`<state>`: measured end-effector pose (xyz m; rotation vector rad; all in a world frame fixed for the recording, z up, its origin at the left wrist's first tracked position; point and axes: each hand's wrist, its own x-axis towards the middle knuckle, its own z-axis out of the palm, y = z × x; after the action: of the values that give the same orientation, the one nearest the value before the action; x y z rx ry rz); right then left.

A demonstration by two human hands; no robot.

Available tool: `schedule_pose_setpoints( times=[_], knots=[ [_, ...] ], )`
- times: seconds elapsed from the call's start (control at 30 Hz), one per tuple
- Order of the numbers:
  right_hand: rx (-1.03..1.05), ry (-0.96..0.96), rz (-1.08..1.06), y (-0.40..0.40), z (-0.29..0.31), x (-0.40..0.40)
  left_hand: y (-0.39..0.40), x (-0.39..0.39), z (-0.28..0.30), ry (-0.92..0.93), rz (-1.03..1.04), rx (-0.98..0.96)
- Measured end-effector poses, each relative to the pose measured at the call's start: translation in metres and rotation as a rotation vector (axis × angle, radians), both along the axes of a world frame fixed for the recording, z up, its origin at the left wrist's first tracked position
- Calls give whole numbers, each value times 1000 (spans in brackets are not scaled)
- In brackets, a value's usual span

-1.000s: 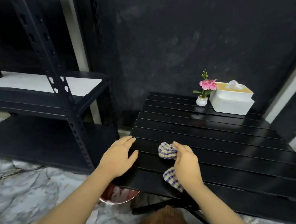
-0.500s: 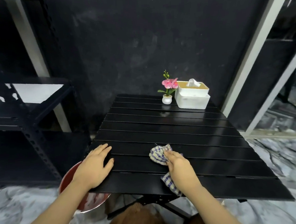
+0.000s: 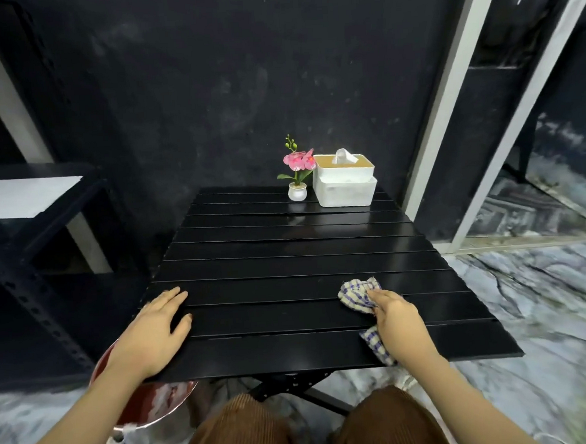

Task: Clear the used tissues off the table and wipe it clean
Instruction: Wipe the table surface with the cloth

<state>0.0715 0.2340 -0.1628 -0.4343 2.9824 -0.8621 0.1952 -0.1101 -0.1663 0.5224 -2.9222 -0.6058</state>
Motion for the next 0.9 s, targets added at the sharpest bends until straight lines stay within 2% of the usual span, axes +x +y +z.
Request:
schedule_pose_setpoints(
  times=[0.6,0.9],
  knots=[
    [-10,18,-262,93,5,-21,0,0,-3,2,14,16],
    [-21,42,-339,75,3,-33,0,0,-2,13,17,26]
  ],
)
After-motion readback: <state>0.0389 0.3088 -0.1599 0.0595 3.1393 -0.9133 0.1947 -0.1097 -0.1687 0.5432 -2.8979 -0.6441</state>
